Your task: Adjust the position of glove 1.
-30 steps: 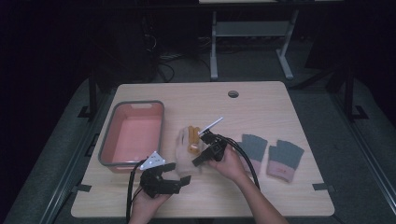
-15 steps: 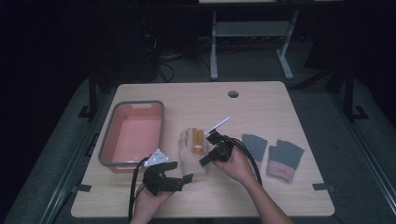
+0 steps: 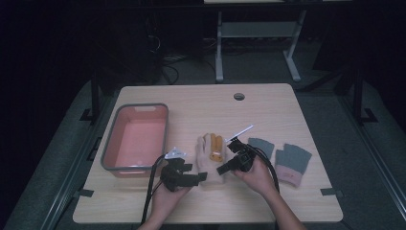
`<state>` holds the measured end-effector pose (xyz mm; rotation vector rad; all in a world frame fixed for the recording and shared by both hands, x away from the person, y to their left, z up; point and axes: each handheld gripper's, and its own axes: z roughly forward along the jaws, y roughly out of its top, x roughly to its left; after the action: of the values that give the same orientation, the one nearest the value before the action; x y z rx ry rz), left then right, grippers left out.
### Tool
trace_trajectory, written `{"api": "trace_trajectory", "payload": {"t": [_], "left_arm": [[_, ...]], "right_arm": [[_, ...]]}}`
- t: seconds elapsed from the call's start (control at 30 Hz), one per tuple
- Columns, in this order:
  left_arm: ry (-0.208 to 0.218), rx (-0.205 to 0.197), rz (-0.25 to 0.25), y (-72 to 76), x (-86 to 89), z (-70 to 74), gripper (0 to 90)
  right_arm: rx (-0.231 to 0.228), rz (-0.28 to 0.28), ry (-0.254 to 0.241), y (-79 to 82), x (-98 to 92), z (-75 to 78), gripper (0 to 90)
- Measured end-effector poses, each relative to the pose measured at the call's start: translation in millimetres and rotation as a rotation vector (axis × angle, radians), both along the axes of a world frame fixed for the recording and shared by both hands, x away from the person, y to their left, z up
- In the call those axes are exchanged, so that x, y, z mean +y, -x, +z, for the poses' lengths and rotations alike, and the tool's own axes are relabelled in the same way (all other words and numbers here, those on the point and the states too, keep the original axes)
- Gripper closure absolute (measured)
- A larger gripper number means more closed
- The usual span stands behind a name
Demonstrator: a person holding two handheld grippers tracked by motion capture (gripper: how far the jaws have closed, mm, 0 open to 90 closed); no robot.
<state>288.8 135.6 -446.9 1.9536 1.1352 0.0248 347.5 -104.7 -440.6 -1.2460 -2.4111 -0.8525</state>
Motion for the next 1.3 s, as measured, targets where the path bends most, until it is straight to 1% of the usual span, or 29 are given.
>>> {"api": "trace_trajectory", "payload": {"t": [0.03,0.07,0.13,0.17,0.2,0.23,0.27,0.3,0.33,0.37,0.4,0.43,0.47,0.5,0.57,0.6,0.67,0.7,0.8,0.87,0.93,1.03,1.1,1.13,1.17,1.2,1.23,1.27,1.3], "left_arm": [[0.003,0.012,0.011,-3.2,-0.1,-0.4,26.7],[0.01,0.024,0.021,-5.5,-0.1,-0.6,29.0],[0.02,0.056,0.042,-12.0,0.8,-1.7,30.0],[0.02,0.056,0.042,-12.0,0.8,-1.7,30.5],[0.025,0.071,0.052,-14.7,1.2,-2.7,31.0],[0.026,0.077,0.058,-16.1,1.7,-3.4,31.0],[0.033,0.086,0.063,-17.7,1.9,-4.1,32.6],[0.033,0.101,0.071,-20.5,2.0,-5.9,33.1],[0.033,0.101,0.071,-20.5,2.0,-5.9,33.9],[0.032,0.11,0.073,-21.8,1.7,-6.9,33.9],[0.029,0.129,0.068,-23.8,0.9,-9.0,35.5],[0.029,0.129,0.068,-23.8,0.9,-9.0,36.0],[0.031,0.143,0.063,-24.6,0.0,-10.3,36.8],[0.031,0.143,0.063,-24.6,0.0,-10.3,37.5],[0.036,0.156,0.059,-24.9,-0.2,-11.1,38.0],[0.043,0.166,0.055,-24.8,-0.4,-11.5,37.9],[0.045,0.178,0.032,-22.2,-1.2,-10.6,36.1],[0.045,0.178,0.032,-22.2,-1.2,-10.6,35.2],[0.035,0.206,0.015,-22.2,-1.9,-12.6,33.1],[0.045,0.216,0.017,-22.5,-2.5,-14.0,33.8],[0.052,0.22,0.014,-23.2,-3.3,-14.5,37.0],[0.061,0.237,-0.028,-23.9,-6.1,-16.6,45.4],[0.066,0.25,-0.04,-24.3,-7.0,-17.5,50.4],[0.066,0.25,-0.04,-24.3,-7.0,-17.5,52.3],[0.066,0.249,-0.044,-24.7,-7.1,-17.9,52.3],[0.073,0.252,-0.043,-25.1,-7.2,-18.4,56.5],[0.074,0.257,-0.045,-25.8,-6.5,-18.8,56.5],[0.079,0.259,-0.044,-26.5,-6.0,-19.2,58.7],[0.079,0.261,-0.049,-27.2,-5.2,-19.6,58.7]], "right_arm": [[-0.003,-0.013,-0.008,-0.2,-1.9,0.2,65.8],[-0.014,-0.042,-0.021,-1.2,-5.2,-0.2,54.4],[-0.017,-0.071,-0.03,-2.1,-6.8,-0.4,49.5],[-0.017,-0.071,-0.03,-2.1,-6.8,-0.4,49.5],[-0.007,-0.094,-0.054,-4.2,-7.5,-2.2,47.8],[-0.007,-0.094,-0.054,-4.2,-7.5,-2.2,47.8],[-0.003,-0.108,-0.053,-5.2,-6.3,-3.5,47.1],[0.001,-0.112,-0.055,-5.7,-5.6,-4.5,47.1],[0.001,-0.112,-0.055,-5.7,-5.6,-4.5,47.1],[0.002,-0.117,-0.055,-6.2,-4.9,-5.9,47.1],[0.007,-0.13,-0.049,-6.6,-2.9,-8.3,47.1],[0.007,-0.13,-0.049,-6.6,-2.9,-8.3,47.1],[0.011,-0.135,-0.046,-6.7,-1.7,-9.9,47.4],[0.011,-0.135,-0.046,-6.7,-1.7,-9.9,47.4],[0.012,-0.148,-0.038,-6.6,-0.3,-11.8,48.8],[0.014,-0.15,-0.035,-6.5,-0.2,-12.4,49.2],[0.017,-0.175,-0.034,-5.4,0.7,-15.1,51.2],[0.017,-0.175,-0.034,-5.4,0.7,-15.1,51.2],[0.019,-0.193,-0.054,-4.0,-0.6,-17.8,53.3],[0.021,-0.201,-0.055,-3.3,-0.8,-18.1,54.2],[0.019,-0.204,-0.053,-2.4,0.6,-17.7,55.2],[0.016,-0.201,-0.051,-2.4,1.5,-18.0,56.7],[0.016,-0.208,-0.05,-1.9,2.1,-18.2,58.0],[0.016,-0.215,-0.057,-1.6,2.3,-18.9,58.6],[0.016,-0.215,-0.057,-1.6,2.3,-18.9,58.6],[0.027,-0.219,-0.067,-2.1,1.5,-19.6,57.1],[0.027,-0.219,-0.067,-2.1,1.5,-19.6,57.1],[0.04,-0.223,-0.068,-3.7,-0.8,-18.2,51.2],[0.04,-0.223,-0.068,-3.7,-0.8,-18.2,51.2]]}}
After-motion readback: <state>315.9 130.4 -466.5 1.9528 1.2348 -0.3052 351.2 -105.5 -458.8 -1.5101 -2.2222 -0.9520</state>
